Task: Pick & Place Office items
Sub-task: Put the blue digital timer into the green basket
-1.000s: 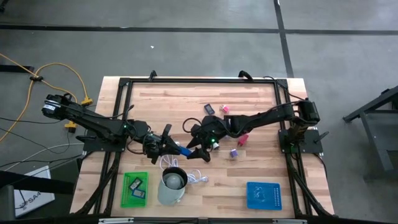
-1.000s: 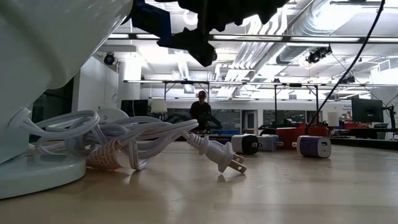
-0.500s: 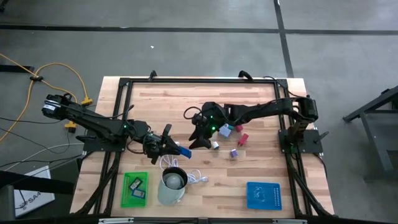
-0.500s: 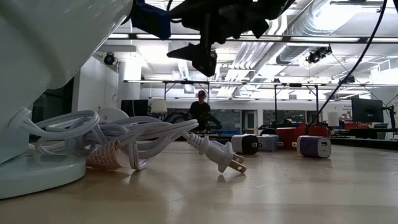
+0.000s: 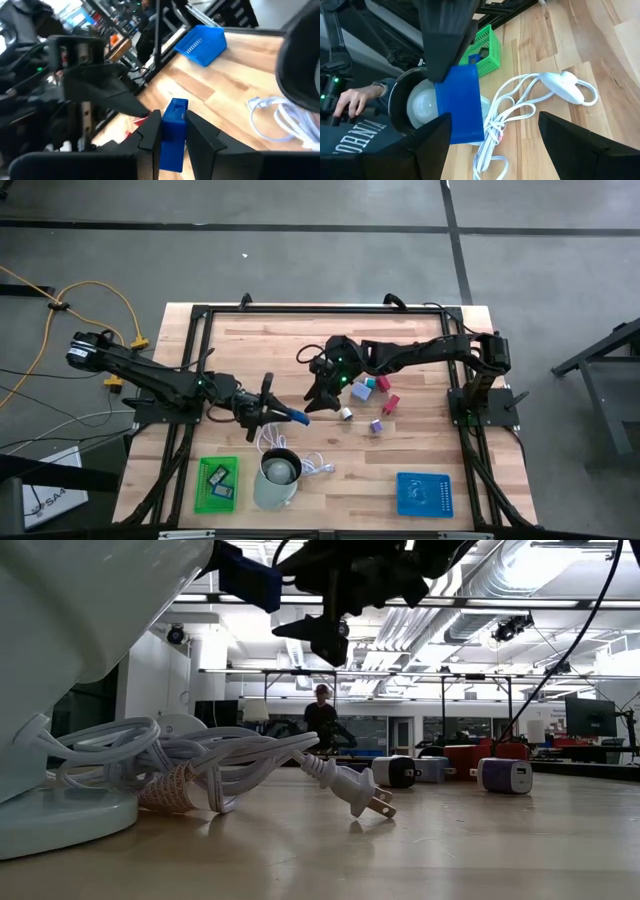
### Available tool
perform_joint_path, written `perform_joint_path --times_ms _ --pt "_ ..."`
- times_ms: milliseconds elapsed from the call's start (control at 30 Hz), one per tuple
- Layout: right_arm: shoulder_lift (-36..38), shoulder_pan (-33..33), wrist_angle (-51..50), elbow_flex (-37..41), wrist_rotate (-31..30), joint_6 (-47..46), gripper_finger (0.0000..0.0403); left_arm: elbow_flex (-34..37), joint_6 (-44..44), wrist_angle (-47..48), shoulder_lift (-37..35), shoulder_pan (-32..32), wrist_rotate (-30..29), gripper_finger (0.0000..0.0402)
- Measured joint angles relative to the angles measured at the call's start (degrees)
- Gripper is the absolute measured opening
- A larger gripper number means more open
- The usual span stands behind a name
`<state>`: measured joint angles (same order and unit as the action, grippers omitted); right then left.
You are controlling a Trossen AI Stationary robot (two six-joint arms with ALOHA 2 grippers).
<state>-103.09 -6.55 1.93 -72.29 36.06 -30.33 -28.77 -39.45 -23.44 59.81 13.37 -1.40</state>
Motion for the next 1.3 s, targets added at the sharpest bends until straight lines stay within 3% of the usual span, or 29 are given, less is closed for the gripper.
perform_joint_path --times_ms 367,867,1300 --pt "0.0 -0.7 0.0 0.0 0.0 0.1 0.0285 0.0 6.3 12.5 -10.5 6.2 -7.1 0.0062" --pt "0.0 -0.7 0.0 0.0 -2.1 0.2 0.0285 0.0 36.8 36.4 -25.3 14.3 -9.5 0.0062" --pt "0.0 -0.7 0.0 0.0 -5.7 0.1 0.0285 0.0 57.1 44.6 -26.9 18.0 5.8 0.0062"
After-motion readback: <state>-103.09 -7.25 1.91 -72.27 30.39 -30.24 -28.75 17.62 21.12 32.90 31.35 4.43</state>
